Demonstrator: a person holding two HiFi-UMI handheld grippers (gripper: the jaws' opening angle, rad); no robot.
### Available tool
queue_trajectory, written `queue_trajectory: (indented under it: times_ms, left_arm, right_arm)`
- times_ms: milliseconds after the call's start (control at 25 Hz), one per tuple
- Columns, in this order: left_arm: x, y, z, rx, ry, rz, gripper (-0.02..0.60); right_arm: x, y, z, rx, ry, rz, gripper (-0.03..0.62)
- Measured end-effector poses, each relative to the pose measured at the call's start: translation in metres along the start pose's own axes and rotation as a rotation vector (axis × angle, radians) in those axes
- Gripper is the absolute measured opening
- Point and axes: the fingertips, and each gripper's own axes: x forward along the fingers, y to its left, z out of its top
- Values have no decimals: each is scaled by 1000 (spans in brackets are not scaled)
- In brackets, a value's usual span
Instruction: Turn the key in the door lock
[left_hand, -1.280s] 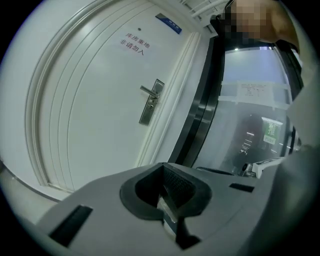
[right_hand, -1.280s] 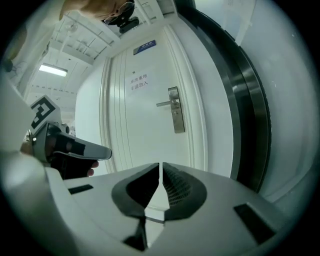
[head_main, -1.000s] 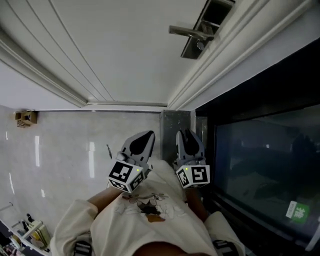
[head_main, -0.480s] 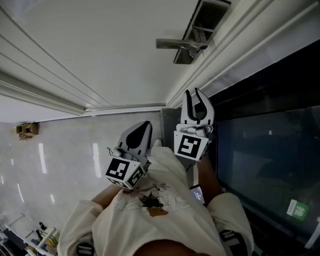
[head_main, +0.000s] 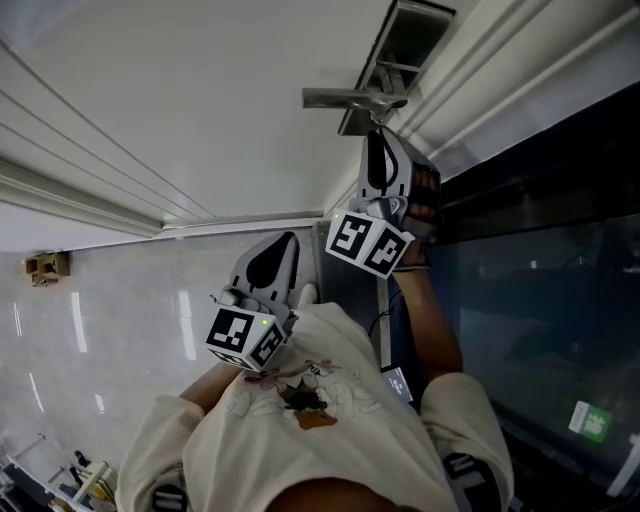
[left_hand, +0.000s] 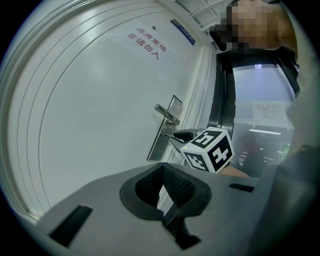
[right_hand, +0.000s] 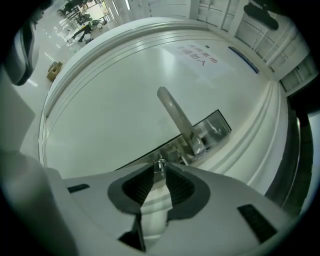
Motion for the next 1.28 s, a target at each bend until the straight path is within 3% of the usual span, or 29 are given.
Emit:
queue_trajectory:
  times_ms: [480, 800, 1040, 1280]
  left_arm:
    - [8, 10, 8, 5, -34, 14, 1]
    - [14, 13, 11, 1, -38, 4, 2]
    - [16, 13, 5, -6, -15, -5, 2]
    - [17, 11, 1, 0, 8, -15, 2]
  right_arm:
    - [26, -2, 0, -47, 43, -6, 75]
    - [32, -2, -5, -42, 77, -24, 18]
    - [33, -3, -5, 81, 60, -26, 17]
    - [32, -6, -7, 338, 41, 15, 17]
